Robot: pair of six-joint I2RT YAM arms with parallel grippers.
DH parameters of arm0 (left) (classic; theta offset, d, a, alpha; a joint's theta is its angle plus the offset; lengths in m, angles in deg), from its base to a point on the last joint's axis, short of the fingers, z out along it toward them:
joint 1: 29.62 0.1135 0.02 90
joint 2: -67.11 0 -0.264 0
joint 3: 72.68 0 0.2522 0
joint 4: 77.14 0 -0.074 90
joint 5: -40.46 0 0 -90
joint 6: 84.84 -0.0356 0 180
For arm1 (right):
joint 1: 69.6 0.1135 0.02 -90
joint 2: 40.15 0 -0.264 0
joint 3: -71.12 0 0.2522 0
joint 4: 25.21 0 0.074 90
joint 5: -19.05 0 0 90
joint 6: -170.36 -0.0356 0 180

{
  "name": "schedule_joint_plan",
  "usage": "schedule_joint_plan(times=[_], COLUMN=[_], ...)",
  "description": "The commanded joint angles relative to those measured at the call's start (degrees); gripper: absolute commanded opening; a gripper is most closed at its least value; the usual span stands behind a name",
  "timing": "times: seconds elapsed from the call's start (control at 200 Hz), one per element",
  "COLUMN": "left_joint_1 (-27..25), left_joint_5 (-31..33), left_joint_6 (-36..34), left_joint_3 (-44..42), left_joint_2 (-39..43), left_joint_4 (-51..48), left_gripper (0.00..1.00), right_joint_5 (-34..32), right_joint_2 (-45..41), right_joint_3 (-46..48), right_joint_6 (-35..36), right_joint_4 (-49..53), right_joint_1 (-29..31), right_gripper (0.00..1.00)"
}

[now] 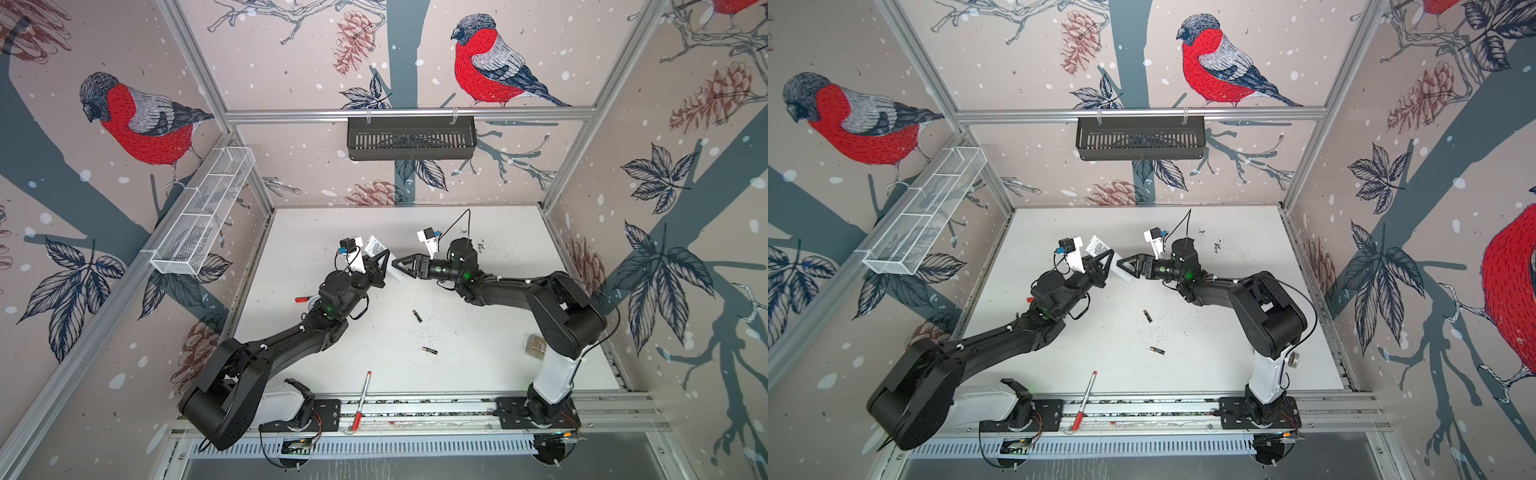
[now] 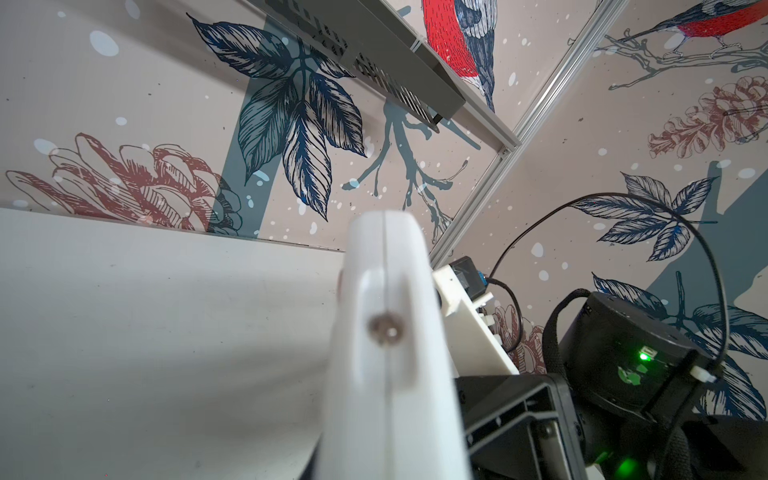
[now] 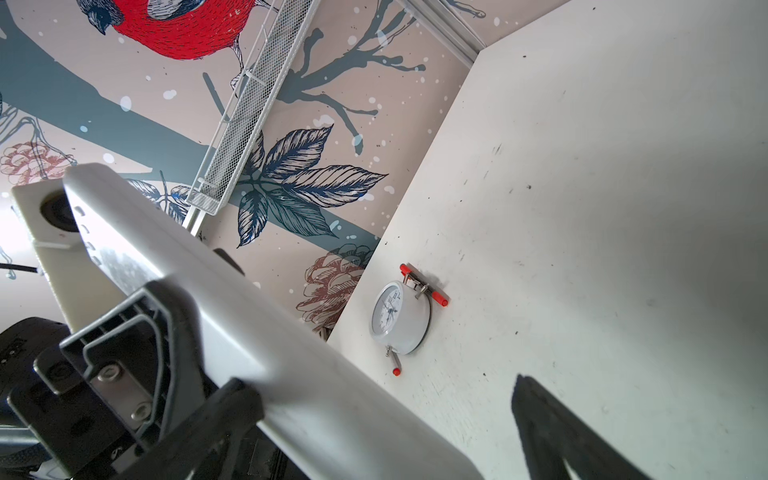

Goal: Load the batteries into the remote control

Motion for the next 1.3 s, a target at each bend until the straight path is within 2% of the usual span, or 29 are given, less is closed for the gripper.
schedule_joint_plan(times=[0.0, 0.06, 0.145, 0.26, 0.325, 0.555, 0.796, 0.926, 1.156, 1.291], left_joint_1=[-0.16, -0.19, -0.18, -0.18, -0.16, -0.2, -0.19, -0.51, -2.62, -2.75], left_joint_5=[-4.98, -5.11, -5.74, -6.97, -7.65, -8.5, -9.07, -8.05, -2.65, -0.41], left_joint_6=[2.51, 2.53, 2.01, 1.32, 0.91, -0.77, -1.07, -3.09, -12.32, -14.17], left_joint_3=[0.23, 0.14, 0.23, -0.17, -0.76, -2.03, -2.64, -2.16, -0.69, -0.57], left_joint_2=[0.99, 1.16, 0.91, -0.7, -1.93, -7.57, -13.54, -14.08, -11.66, -11.12], left_joint_4=[8.31, 8.4, 8.53, 9.72, 10.99, 15.25, 21.21, 19.59, 9.84, 7.27], left_gripper=[0.0, 0.0, 0.0, 0.0, 0.0, 0.0, 0.0, 0.0, 0.0, 0.0], right_joint_5=[-2.97, -3.65, -4.83, -10.89, -12.53, -16.95, -21.33, -22.6, -27.68, -28.25], right_joint_2=[1.46, 2.62, 4.86, 8.29, 10.52, 14.89, 15.36, 15.0, 14.16, 13.11], right_joint_3=[-0.88, -1.53, -4.17, -12.37, -15.28, -18.2, -18.77, -18.36, -19.5, -18.83], right_joint_6=[-2.92, -4.24, -4.69, 3.56, 6.45, 12.09, 16.28, 17.09, 20.86, 22.03], right_joint_4=[1.88, 3.32, 10.58, 31.39, 37.28, 45.57, 50.92, 52.1, 57.46, 58.45], right_joint_1=[0.28, 0.2, 0.49, 2.56, 3.64, 5.02, 4.85, 4.59, 3.98, 2.72], right_gripper=[0.99, 0.99, 0.99, 0.99, 0.99, 0.99, 0.99, 0.99, 0.99, 0.99])
